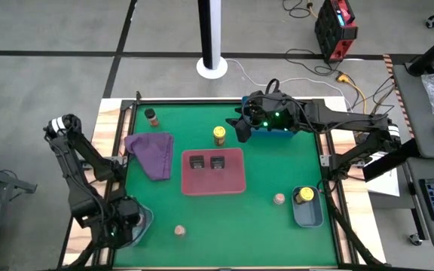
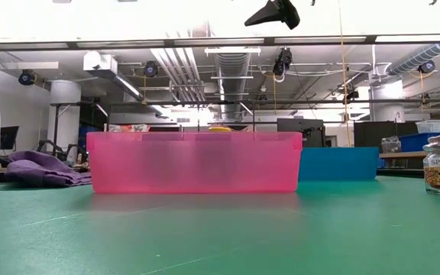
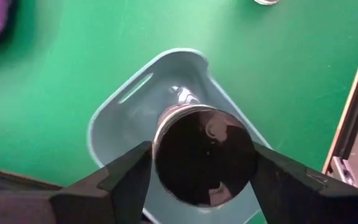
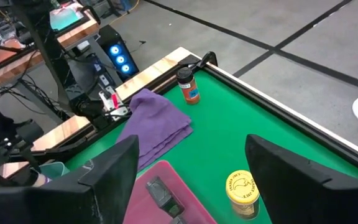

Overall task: Sort spices by type
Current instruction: Put the right black seasoning bottle into the light blue bin, then put the yellow seasoning bottle into the gray bin

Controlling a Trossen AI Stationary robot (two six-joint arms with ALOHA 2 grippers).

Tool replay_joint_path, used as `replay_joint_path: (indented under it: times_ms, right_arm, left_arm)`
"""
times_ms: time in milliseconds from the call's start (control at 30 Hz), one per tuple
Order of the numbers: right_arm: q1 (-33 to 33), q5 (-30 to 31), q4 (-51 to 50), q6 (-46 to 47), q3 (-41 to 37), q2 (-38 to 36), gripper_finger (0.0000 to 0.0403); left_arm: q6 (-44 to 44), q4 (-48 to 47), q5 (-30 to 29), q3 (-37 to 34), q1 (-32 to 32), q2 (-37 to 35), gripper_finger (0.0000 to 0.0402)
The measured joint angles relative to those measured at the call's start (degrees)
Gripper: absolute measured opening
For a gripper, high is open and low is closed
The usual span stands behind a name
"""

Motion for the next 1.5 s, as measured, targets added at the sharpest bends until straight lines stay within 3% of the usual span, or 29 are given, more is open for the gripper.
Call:
replay_joint_path:
  times_ms: [233, 567, 833, 1100, 1367, 1500]
  right_arm:
    - [-0.02, 0.38, 0.00, -0.32, 0.00, 0.00, 0.0277]
    - [-0.02, 0.40, -0.02, -0.58, 0.00, 0.00, 0.0295]
    - [-0.04, 0.46, -0.02, -0.96, 0.00, 0.00, 0.0283]
    - [-0.04, 0.46, 0.00, -0.76, 0.00, 0.00, 0.0276]
    - [-1.77, 0.43, 0.07, -2.86, 0.00, -0.04, 0.0286]
    - [-3.50, 0.33, 0.15, -5.23, 0.00, -0.04, 0.0287]
  left_arm:
    - [-0.04, -5.56, 0.18, 2.63, 0.00, -0.07, 0.0238]
    - [-1.16, -7.13, 0.22, 5.48, 0.00, -0.13, 0.0238]
    - [-1.20, -8.88, 0.22, 7.25, 0.00, -0.13, 0.0238]
    - [-2.67, -17.18, -0.04, 14.67, 0.69, -0.13, 0.0227]
    - [-2.30, -27.96, -10.28, 28.73, 9.79, -0.13, 0.0203]
    - [4.94, -29.06, -12.68, 33.82, 18.69, -0.15, 0.0184]
